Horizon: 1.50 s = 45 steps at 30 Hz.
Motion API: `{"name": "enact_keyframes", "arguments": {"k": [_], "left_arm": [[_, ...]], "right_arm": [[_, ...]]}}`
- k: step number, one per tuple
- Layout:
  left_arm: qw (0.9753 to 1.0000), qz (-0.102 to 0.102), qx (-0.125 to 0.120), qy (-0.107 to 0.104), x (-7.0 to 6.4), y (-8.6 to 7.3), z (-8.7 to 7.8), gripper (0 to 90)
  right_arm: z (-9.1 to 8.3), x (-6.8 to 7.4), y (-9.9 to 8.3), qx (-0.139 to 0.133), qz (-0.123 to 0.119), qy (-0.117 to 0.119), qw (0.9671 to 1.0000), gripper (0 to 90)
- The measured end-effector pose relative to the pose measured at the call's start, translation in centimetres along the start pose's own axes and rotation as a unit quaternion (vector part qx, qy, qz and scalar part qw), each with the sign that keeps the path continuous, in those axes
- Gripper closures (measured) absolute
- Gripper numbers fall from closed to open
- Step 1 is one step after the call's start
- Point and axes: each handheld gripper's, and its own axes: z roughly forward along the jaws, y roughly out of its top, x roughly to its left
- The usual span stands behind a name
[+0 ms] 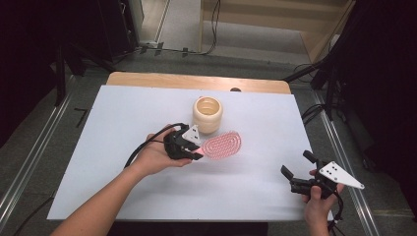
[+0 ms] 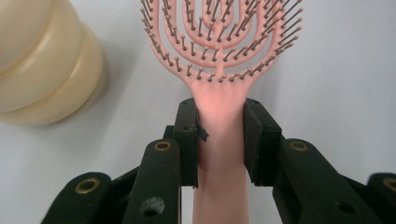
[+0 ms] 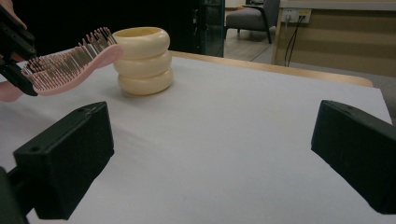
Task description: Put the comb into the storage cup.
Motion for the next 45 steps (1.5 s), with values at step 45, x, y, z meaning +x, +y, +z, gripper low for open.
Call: {"name": "enact_keyframes", "arguments": {"k": [45], "left_arm": [[0.9882, -0.076, -0.127, 0.039, -0.5, -2.9, -3.1, 70.0]], "right_arm": [[6.8, 6.4, 8.9, 0.012, 0.009, 0.1, 0.9949, 0.0]]}}
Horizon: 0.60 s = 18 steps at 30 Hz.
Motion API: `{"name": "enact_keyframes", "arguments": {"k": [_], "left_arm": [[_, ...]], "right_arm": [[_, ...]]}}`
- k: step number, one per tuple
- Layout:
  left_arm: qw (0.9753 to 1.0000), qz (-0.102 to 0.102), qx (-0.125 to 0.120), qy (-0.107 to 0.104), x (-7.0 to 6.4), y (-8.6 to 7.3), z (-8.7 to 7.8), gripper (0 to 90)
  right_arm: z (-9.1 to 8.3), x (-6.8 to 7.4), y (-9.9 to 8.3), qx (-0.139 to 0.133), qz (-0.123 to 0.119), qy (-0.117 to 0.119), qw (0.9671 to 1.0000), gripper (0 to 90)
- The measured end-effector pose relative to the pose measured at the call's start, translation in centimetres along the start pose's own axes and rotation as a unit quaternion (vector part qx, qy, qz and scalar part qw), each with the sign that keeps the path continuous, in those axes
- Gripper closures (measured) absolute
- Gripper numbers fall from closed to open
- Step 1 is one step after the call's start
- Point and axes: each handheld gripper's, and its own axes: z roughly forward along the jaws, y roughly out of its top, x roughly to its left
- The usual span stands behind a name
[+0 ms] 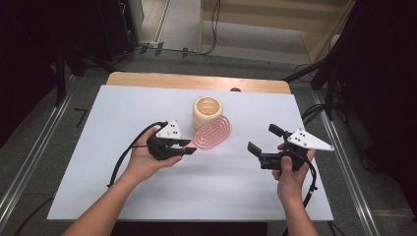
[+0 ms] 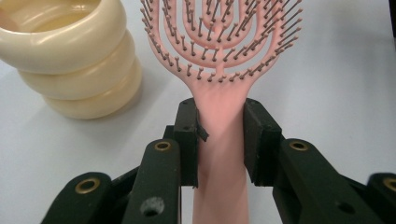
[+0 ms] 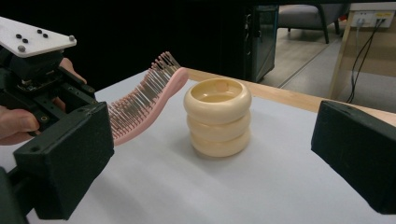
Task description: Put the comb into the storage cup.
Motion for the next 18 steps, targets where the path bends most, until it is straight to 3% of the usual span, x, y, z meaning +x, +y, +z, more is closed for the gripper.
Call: {"name": "enact_keyframes", "arguments": {"k": [11, 18], "left_arm": [[0.9995, -0.01, -0.026, 0.018, -0.2, -0.3, -0.7, 70.0], [0.999, -0.009, -0.035, 0.024, -0.5, -0.3, -0.7, 70.0]], "right_arm": [[2.4, 1.7, 1.1, 0.001, 0.003, 0.027, 0.9996, 0.0], [3.8, 2.5, 1.5, 0.011, 0.023, 0.031, 0.9992, 0.0]]}}
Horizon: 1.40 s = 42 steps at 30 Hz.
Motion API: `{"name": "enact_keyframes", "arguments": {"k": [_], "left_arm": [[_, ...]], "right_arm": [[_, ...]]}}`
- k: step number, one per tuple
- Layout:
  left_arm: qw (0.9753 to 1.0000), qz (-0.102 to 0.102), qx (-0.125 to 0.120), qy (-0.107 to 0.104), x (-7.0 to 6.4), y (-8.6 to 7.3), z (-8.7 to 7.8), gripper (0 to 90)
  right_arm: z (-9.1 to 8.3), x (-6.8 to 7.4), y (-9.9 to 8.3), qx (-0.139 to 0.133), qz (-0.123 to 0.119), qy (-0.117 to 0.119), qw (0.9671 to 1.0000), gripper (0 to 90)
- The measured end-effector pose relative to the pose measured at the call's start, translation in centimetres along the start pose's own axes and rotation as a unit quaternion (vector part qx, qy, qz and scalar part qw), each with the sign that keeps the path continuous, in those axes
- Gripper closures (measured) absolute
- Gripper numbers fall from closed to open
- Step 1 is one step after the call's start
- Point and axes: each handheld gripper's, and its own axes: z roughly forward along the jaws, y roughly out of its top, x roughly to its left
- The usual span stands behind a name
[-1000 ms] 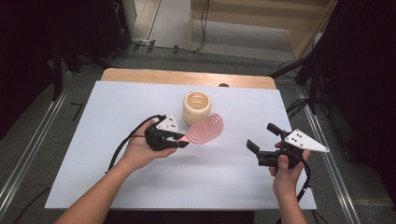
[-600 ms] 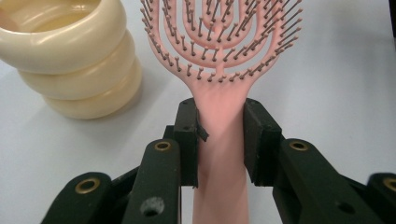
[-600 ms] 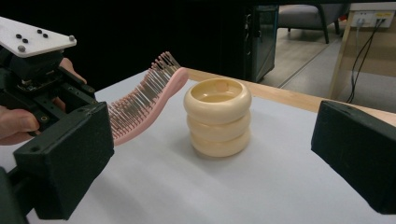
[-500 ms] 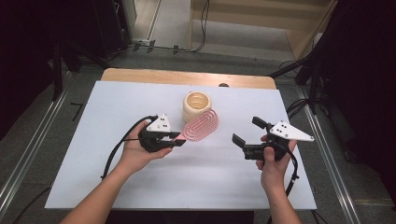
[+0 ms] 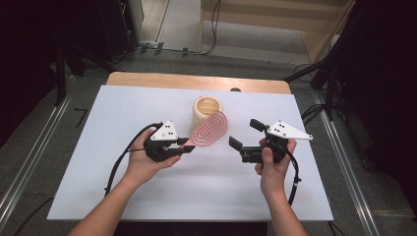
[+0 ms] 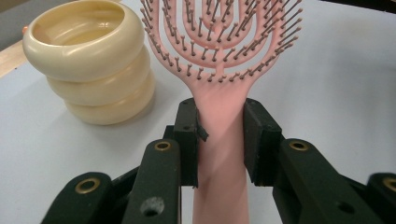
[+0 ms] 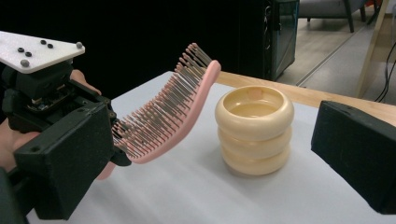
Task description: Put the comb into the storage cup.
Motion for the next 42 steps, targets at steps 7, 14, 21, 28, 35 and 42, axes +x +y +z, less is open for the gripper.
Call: {"name": "enact_keyframes", "arguments": {"k": [7, 14, 21, 28, 35, 42], "left_arm": [[0.9995, -0.011, -0.023, 0.016, -0.3, -0.1, 0.0, 70.1], [0.9991, -0.006, -0.03, 0.029, -0.7, -0.1, 0.1, 70.0], [0.9979, -0.008, -0.044, 0.047, -1.2, 0.0, 0.2, 70.0], [0.997, -0.009, -0.054, 0.054, -1.6, 0.1, 0.6, 70.0], [0.9962, -0.006, -0.063, 0.06, -2.1, 0.2, 1.1, 70.0], [0.9958, 0.001, -0.062, 0.067, -2.3, 0.3, 1.4, 69.9]], "right_arm": [[1.6, 1.1, 0.4, 0.003, 0.011, 0.016, 0.9998, 0.0], [3.0, 1.9, 0.7, 0.003, 0.027, 0.031, 0.9992, 0.0], [4.0, 2.1, 0.7, -0.003, 0.056, 0.048, 0.9973, 0.0], [4.7, 2.3, 0.7, 0.003, 0.076, 0.053, 0.9957, 0.0], [5.3, 2.4, 0.7, -0.002, 0.099, 0.043, 0.9941, 5.6], [5.8, 2.6, 0.9, 0.005, 0.118, 0.028, 0.9926, 18.5]]}}
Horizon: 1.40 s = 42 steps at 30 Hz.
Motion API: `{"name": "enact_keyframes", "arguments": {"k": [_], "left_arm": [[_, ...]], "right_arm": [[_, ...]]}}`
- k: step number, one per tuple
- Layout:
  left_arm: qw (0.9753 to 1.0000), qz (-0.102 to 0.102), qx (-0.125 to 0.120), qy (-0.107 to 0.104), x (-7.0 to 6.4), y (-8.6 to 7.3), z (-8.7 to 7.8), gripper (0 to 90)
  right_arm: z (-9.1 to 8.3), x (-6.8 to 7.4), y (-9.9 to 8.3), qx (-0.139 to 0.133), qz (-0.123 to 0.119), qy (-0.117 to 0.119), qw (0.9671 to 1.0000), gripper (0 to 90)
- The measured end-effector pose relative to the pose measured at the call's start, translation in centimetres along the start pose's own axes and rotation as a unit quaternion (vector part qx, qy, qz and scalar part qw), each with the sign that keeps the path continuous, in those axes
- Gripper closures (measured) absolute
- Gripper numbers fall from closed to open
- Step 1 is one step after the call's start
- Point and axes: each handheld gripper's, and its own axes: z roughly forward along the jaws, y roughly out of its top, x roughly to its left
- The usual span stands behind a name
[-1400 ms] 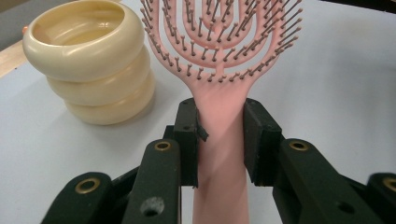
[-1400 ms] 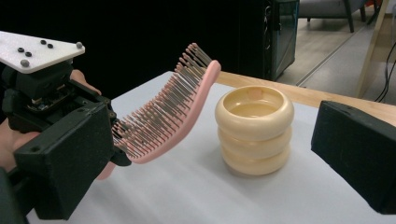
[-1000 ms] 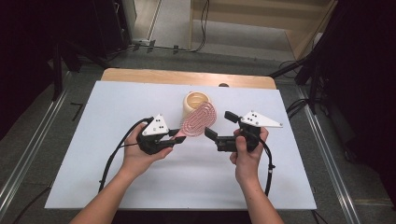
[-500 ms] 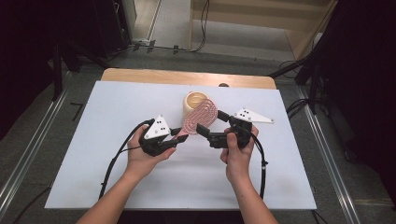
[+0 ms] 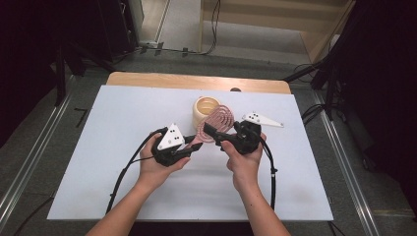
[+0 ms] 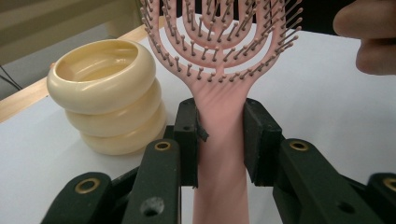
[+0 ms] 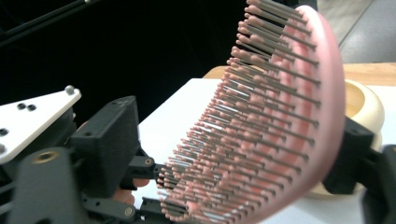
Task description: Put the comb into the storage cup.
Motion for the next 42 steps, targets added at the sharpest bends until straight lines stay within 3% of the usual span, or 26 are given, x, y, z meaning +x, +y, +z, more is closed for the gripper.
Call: {"name": "enact_keyframes", "arguments": {"k": [8, 22, 28, 32, 34, 36, 39, 42], "left_arm": [[1.0, -0.004, -0.005, 0.001, -0.2, 0.0, 0.2, 69.9], [1.0, -0.003, -0.001, 0.007, -0.2, -0.4, 0.2, 69.9], [0.9999, -0.007, -0.004, 0.008, -0.1, -0.6, 0.3, 69.8], [1.0, -0.007, -0.004, 0.006, 0.0, -0.8, 0.4, 69.5], [0.9998, -0.017, -0.007, -0.003, 0.1, -0.8, 0.4, 68.9], [0.9995, -0.028, -0.011, -0.007, 0.3, -0.8, 0.3, 62.5], [0.9984, -0.053, -0.021, -0.005, 0.7, -0.7, -0.1, 39.7], [0.9961, -0.08, -0.033, -0.016, 1.2, -1.0, -0.5, 21.7]], "right_arm": [[0.3, -0.1, -0.2, -0.006, 0.034, -0.017, 0.9992, 29.1], [0.9, -0.7, -1.0, -0.01, 0.088, -0.016, 0.996, 48.4], [1.0, -0.9, -1.1, -0.018, 0.095, 0.004, 0.9953, 58.6], [1.0, -1.0, -1.1, -0.021, 0.109, 0.012, 0.9938, 61.4], [1.0, -1.0, -1.0, -0.021, 0.109, 0.018, 0.9936, 61.7], [0.9, -0.9, -1.0, -0.018, 0.102, 0.018, 0.9944, 61.9], [0.9, -0.9, -1.1, -0.013, 0.091, 0.015, 0.9957, 61.9], [0.9, -0.8, -1.1, -0.013, 0.076, 0.02, 0.9968, 62.0]]}}
